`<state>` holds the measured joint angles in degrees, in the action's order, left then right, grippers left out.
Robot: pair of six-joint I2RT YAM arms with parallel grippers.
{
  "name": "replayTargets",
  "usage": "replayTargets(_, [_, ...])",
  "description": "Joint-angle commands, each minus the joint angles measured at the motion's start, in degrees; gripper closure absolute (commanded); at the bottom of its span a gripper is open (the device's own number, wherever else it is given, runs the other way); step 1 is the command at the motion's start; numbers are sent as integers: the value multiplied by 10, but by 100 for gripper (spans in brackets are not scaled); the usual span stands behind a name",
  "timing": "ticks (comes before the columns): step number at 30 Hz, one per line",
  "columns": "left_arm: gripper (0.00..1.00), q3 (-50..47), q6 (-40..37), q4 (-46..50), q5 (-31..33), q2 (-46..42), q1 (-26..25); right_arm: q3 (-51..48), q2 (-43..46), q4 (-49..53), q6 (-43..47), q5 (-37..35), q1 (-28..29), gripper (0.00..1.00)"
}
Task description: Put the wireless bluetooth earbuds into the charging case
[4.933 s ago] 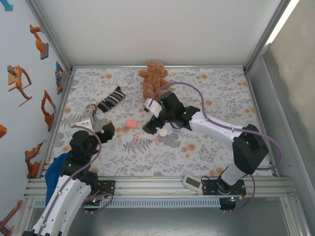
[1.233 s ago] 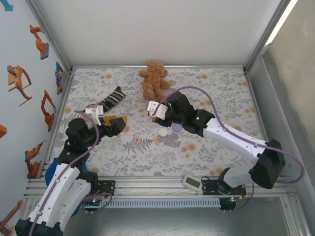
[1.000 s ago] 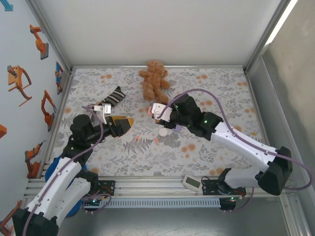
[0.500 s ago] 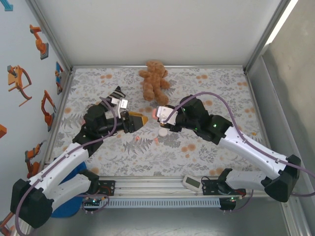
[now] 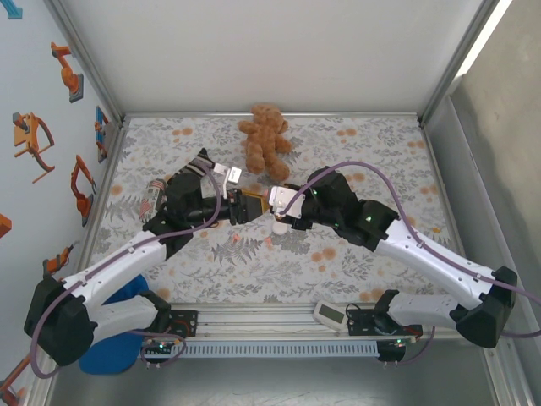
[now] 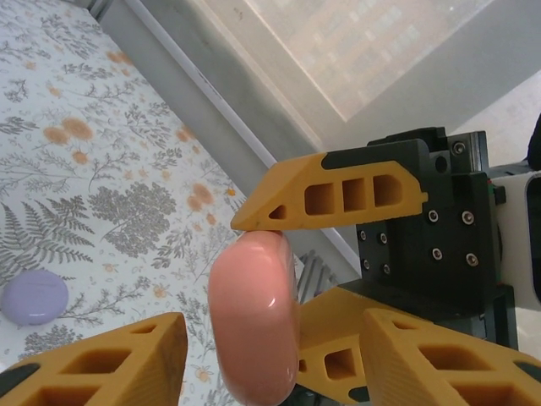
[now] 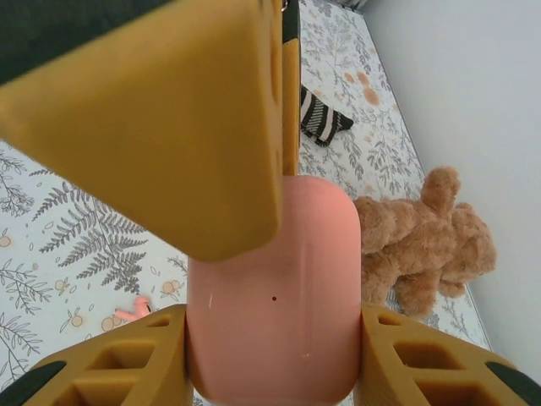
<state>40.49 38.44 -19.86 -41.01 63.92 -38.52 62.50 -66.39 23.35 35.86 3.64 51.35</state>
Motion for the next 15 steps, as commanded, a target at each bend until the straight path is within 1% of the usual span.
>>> replayTargets(1, [48, 18, -5, -24, -7, 5, -5, -5, 9, -19, 1, -17, 6, 68])
replayTargets(12, [58, 22, -11, -18, -9, 20, -9, -7, -1, -33, -8, -18, 8, 68])
replayTargets(15, [63, 20, -12, -18, -9, 21, -9, -5, -3, -32, -9, -15, 9, 68])
